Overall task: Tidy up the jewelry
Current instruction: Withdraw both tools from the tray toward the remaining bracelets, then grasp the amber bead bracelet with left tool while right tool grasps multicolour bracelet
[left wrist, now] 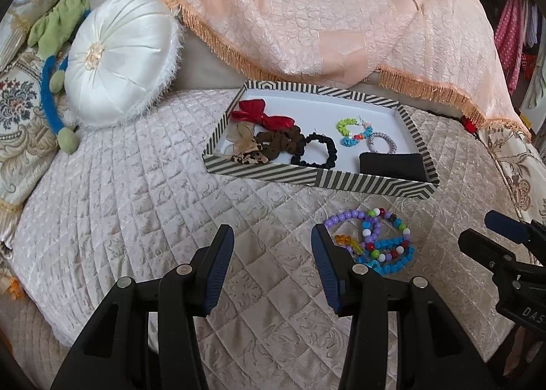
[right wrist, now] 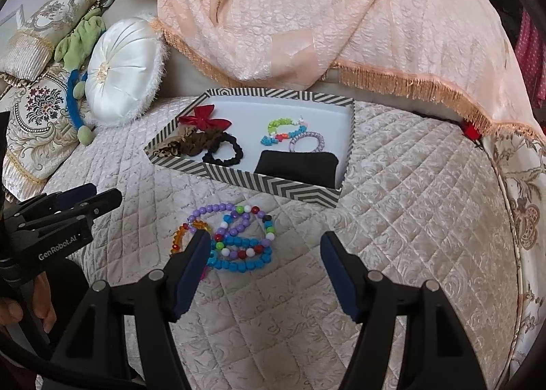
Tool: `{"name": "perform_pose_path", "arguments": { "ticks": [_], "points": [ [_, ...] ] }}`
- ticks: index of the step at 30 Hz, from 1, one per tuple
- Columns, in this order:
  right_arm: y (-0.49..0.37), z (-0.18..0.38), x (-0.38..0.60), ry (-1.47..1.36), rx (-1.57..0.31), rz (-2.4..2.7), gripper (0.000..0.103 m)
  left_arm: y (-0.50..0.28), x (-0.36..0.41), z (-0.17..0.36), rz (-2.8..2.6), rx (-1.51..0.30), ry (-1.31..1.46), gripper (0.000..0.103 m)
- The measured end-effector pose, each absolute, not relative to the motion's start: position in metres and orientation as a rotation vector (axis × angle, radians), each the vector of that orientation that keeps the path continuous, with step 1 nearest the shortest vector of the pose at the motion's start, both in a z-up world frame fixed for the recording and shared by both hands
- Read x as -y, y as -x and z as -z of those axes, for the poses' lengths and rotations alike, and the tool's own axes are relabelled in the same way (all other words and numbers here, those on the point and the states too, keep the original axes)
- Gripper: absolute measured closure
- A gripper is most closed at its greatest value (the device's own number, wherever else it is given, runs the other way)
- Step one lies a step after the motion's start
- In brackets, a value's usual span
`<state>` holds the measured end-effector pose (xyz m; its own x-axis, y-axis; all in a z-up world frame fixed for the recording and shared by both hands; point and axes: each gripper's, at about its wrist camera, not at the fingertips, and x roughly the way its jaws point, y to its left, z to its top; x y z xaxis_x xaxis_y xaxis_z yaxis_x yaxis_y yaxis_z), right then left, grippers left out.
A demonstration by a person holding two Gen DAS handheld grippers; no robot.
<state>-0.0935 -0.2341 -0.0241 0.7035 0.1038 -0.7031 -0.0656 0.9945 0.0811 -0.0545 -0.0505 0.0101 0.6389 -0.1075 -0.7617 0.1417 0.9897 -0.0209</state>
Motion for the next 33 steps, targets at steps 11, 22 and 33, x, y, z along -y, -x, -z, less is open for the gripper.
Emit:
{"name": "perform_pose_path", "arguments": {
  "ticks": [11, 22, 33],
  "points": [
    [0.084, 0.051, 0.252, -0.079, -0.848, -0.075, 0.033, 0.05, 0.062, 0.022, 0.239, -0.983, 0.012, 0.065],
    [0.045, 0.081, 0.255, -0.066, -0.907, -0.131, 0.042, 0.032, 0.073, 0.061, 0.239, -1.09, 0.041, 0.065],
    [0.001, 0.105, 0.237, 0.007, -0.967, -0.191, 0.085, 0.019, 0.082, 0.074, 0.225, -1.091, 0.004, 0.067]
  ]
}}
